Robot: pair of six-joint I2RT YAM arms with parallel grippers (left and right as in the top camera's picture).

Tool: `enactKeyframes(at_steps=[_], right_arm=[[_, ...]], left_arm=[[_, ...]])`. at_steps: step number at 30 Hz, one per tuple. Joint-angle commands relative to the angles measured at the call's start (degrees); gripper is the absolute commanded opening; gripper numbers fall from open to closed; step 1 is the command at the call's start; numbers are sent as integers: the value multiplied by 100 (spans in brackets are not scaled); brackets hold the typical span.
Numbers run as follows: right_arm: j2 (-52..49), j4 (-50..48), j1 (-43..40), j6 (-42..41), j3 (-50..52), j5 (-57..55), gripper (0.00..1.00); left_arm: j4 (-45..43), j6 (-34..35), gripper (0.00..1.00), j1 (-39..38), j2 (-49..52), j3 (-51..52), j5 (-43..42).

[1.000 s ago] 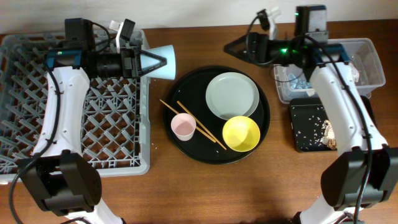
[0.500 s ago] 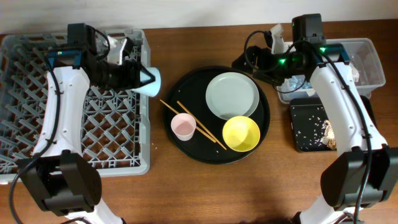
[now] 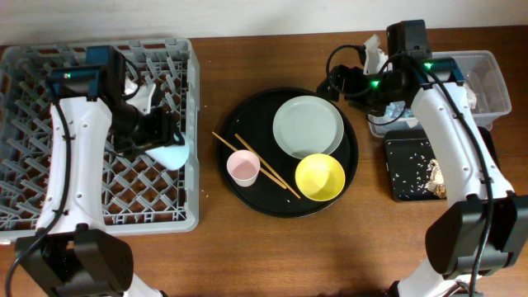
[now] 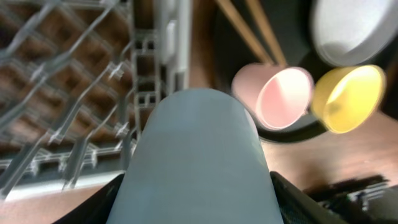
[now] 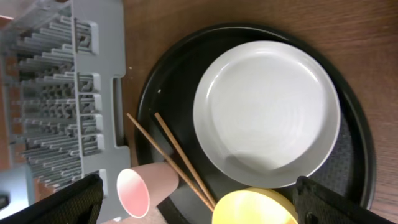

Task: Sort waste into correct bins and load items into the dishwasher rack
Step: 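Lower the blue cup upside down into the rack with the left gripper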

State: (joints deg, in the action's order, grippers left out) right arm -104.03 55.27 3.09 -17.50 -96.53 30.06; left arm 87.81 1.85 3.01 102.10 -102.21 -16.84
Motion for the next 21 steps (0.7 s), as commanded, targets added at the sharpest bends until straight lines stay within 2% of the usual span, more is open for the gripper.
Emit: enactKeyframes(at_steps=[1, 4, 8, 14, 21], right_arm=[[-50, 42, 26, 70, -13, -232, 98], [-48, 55, 26, 72, -13, -234, 98], [-48, 55, 26, 72, -13, -236, 98], [-48, 168, 26, 72, -13, -407, 98], [-50, 177, 26, 72, -13, -426, 98]], left_arm=[[330, 634, 56, -258, -109, -90, 1460], [634, 1029, 57, -350, -109, -85, 2015], [706, 1217, 56, -361, -109, 168, 2076], [127, 1467, 56, -361, -109, 1134, 2068], [-413, 1488, 56, -363, -109, 1805, 2004]])
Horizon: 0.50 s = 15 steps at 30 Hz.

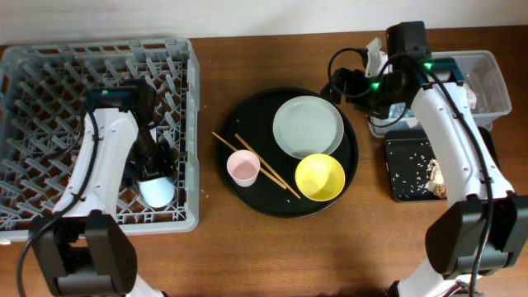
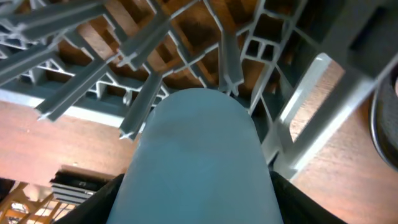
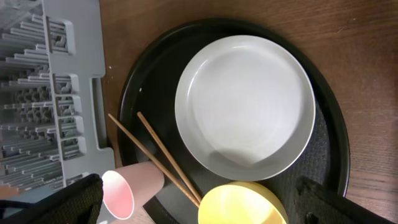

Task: Sort waste into correct bins and load items into the dishwasher rack
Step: 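Lower the blue cup upside down into the rack with the left gripper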

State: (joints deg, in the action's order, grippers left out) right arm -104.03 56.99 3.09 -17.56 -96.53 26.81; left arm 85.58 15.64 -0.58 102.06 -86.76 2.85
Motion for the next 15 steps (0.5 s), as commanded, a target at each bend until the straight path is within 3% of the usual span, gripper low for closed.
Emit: enactKeyframes(at_steps=[1, 13, 15], right_arm=[[-50, 2, 26, 79, -13, -101, 98], [-50, 4, 26, 76, -13, -181, 98], [-50, 4, 26, 76, -13, -181, 98]], left_arm=[[-350, 107, 56, -2, -105, 413, -11], [-1005, 153, 57, -7, -105, 1071, -116], [-1005, 153, 74, -7, -105, 1071, -116]])
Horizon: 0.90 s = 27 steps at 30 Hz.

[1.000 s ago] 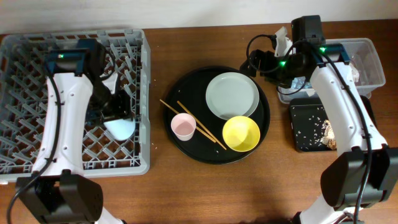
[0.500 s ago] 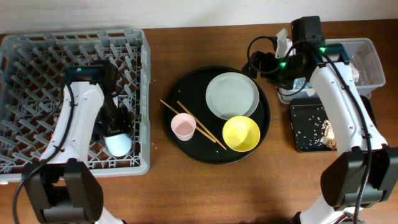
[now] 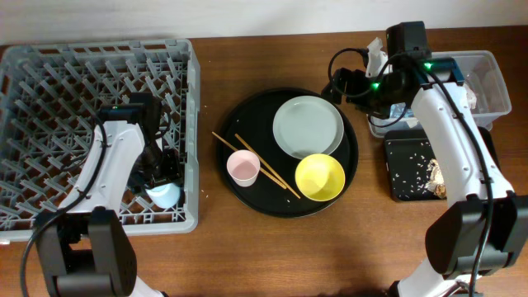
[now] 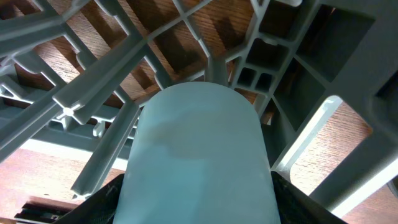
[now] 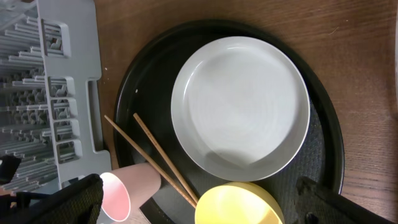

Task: Sort waste into correct bins and load items into the dishwasher rack
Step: 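Lower the blue cup upside down into the rack with the left gripper, then reach the right gripper down to the pink cup and grasp it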

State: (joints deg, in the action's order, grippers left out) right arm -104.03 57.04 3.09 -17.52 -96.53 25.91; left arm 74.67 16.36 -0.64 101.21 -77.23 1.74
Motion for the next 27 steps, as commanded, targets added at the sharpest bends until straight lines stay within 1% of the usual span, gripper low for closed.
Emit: enactKeyframes(at_steps=[1, 2, 3, 11, 13, 19, 20, 22, 25, 27], right_arm=[[-50, 0, 26, 72, -13, -94, 99], [-50, 2, 26, 72, -13, -94, 98], [-50, 4, 26, 74, -13, -94, 98], [-48, 66, 26, 74, -13, -94, 98], [-50, 98, 26, 74, -13, -92, 98], [-50, 295, 208, 269, -13, 127, 99], [-50, 358, 389, 321, -13, 125, 100], [-68, 389, 756, 363, 20, 44, 97], [-181, 306, 1436, 339, 153, -188, 94], [-343, 111, 1871, 9, 275, -444, 94]], left_arm=[[81, 79, 81, 0, -20, 118, -4], [76, 81, 98, 0, -20, 118, -4], [74, 79, 99, 0, -20, 118, -4], [0, 83, 99, 7, -20, -52, -7], [153, 120, 99, 4, -22, -457, -52], [828, 116, 99, -11, -55, -2315, -114], [879, 94, 99, -11, -63, -2643, -201], [870, -66, 99, -11, -85, -3174, -472], [737, -155, 99, -11, -85, -3458, -721], [612, -328, 99, -9, -81, -3451, -951]])
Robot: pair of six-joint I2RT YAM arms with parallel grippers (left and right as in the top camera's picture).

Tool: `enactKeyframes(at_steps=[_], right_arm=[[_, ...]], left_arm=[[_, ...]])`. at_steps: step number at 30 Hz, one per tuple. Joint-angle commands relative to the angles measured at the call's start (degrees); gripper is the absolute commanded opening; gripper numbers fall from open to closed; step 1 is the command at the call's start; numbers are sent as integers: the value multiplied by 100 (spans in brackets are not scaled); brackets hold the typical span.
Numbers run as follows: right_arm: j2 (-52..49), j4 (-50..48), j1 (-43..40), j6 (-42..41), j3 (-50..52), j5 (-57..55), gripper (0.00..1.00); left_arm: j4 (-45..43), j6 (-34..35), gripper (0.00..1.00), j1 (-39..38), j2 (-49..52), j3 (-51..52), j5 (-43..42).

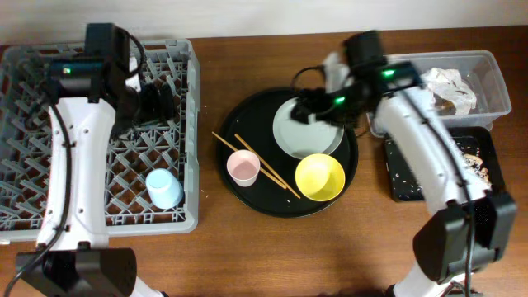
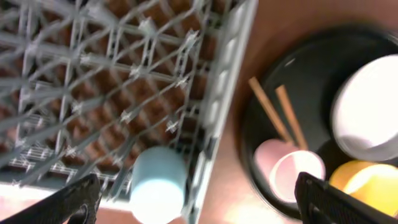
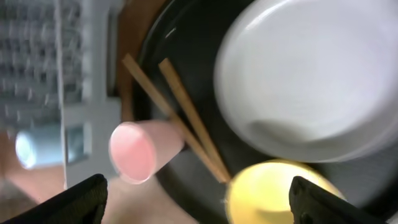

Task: Sort waste into correct bins and load items into the dishwasher rack
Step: 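Reach the right gripper down to the pink cup and grasp it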

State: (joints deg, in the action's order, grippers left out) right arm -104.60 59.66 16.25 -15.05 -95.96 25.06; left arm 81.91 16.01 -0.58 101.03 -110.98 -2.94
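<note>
A light blue cup [image 1: 163,188] rests in the front right corner of the grey dishwasher rack [image 1: 195,124], free of any gripper; it also shows in the left wrist view [image 2: 158,186]. My left gripper [image 1: 163,103] hangs open and empty over the rack's back right part. The black round tray [image 1: 247,124] holds a pink cup [image 1: 242,167] on its side, two chopsticks [image 1: 264,165], a white plate [image 1: 309,125] and a yellow bowl [image 1: 320,176]. My right gripper [image 1: 304,114] is open above the plate's left edge, holding nothing.
A clear bin [image 1: 487,62] with crumpled waste stands at the back right. In front of it lies a black square tray [image 1: 412,173] with food crumbs. Bare wooden table runs between the rack and the round tray.
My left gripper let go of the blue cup, which stays in the rack's front right corner, and now hangs open farther back. My right gripper moved left from beside the bins to over the tray.
My left gripper held the blue cup over the rack's right side, then lower toward the front right corner, then down among the rack's ribs. Now the cup rests there alone. The right arm stayed by the bins until this moment.
</note>
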Motion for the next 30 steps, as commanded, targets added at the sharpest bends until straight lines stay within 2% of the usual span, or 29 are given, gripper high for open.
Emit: enactKeyframes(at_steps=[1, 4, 9, 14, 30], right_arm=[[-369, -267, 717, -310, 260, -404, 93], [-660, -518, 1095, -503, 275, -485, 89], [-1036, -699, 1460, -717, 275, -848, 67], [-1091, -699, 1486, -713, 275, -927, 44], [-1119, -726, 1799, -645, 431, -1226, 44]], left_arm=[[-170, -337, 99, -11, -55, -61, -540], [-289, -350, 99, -11, -55, -59, -549], [-328, -420, 99, -11, -55, -59, -514], [-330, -415, 99, -11, -55, -59, -501], [-341, -413, 99, -11, -55, -59, -494]])
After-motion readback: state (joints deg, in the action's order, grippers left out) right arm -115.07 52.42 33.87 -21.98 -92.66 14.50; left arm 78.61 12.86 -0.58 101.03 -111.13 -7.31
